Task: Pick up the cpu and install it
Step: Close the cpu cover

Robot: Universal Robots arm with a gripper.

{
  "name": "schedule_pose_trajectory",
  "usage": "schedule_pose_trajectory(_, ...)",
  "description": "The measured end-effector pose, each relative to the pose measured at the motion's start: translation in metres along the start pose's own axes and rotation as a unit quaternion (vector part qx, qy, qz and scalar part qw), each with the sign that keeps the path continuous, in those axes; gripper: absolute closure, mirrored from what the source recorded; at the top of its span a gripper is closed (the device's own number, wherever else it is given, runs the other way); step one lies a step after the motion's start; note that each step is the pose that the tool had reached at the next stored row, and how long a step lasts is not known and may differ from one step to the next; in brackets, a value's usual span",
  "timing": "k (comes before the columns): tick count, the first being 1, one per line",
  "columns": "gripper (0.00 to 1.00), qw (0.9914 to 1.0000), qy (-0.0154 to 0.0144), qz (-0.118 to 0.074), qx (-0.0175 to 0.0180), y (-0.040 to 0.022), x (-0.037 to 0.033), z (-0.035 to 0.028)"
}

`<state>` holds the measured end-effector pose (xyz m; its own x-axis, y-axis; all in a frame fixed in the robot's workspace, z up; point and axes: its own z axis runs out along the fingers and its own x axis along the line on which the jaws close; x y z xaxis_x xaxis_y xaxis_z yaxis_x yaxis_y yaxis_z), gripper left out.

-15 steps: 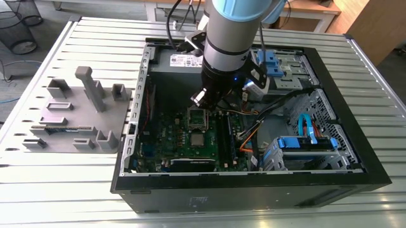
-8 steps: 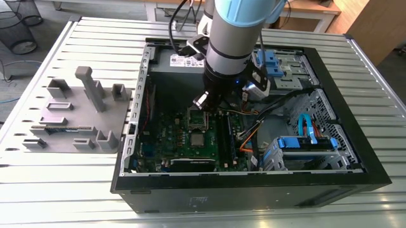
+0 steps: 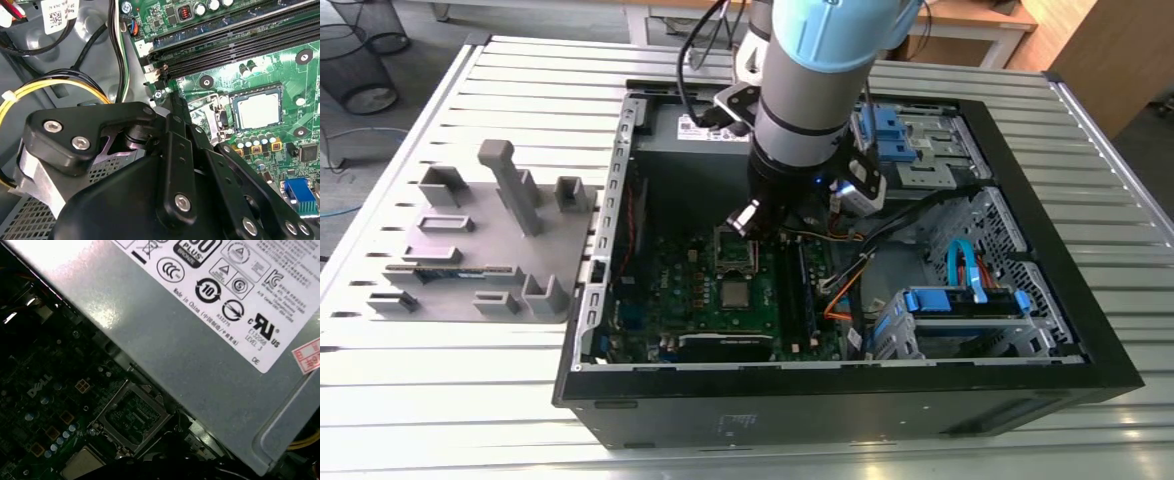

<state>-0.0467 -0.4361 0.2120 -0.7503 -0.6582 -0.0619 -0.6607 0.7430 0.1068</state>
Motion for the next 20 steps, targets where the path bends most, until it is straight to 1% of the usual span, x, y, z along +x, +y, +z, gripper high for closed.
schedule_pose_trajectory(4,0.89,1.0,-0.0001,0.0,-0.0001,-0.0002,-0.0009,0.0003)
schedule_pose_trajectory(6,0.89,1.0,0.0,0.0,-0.0001,-0.0022,-0.0032,0.0002)
schedule_pose_trajectory(8,0.89,1.0,0.0,0.0,-0.0001,-0.0027,-0.0046,0.0004)
schedule_pose_trajectory(15,0.89,1.0,-0.0001,0.0,-0.0001,0.0004,-0.0071,0.0046)
schedule_pose_trajectory(20,0.89,1.0,0.0001,0.0,0.0,0.0016,-0.0072,0.0057)
